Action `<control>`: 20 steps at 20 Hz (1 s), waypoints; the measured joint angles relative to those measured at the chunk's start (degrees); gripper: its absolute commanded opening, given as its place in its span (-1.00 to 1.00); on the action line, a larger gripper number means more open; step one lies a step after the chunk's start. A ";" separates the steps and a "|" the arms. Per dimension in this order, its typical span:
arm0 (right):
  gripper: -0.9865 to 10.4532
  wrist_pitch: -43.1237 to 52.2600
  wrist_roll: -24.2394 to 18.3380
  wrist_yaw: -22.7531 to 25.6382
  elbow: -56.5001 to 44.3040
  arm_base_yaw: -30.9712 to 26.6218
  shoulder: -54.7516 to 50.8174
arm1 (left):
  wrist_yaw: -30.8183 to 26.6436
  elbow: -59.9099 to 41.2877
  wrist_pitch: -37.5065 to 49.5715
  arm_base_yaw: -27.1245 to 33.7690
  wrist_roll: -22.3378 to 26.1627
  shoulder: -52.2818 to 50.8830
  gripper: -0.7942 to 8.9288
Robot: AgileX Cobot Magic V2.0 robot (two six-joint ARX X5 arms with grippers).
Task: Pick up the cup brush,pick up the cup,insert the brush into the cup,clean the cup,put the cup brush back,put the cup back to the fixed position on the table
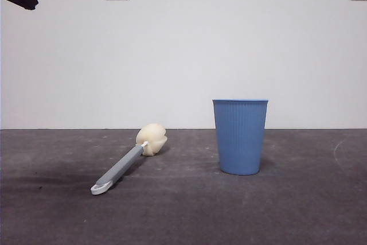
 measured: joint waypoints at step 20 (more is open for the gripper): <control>-0.83 0.00 0.04 0.02 0.00 0.00 -0.07 | -8.13 -0.02 8.17 7.19 12.96 -2.21 -0.84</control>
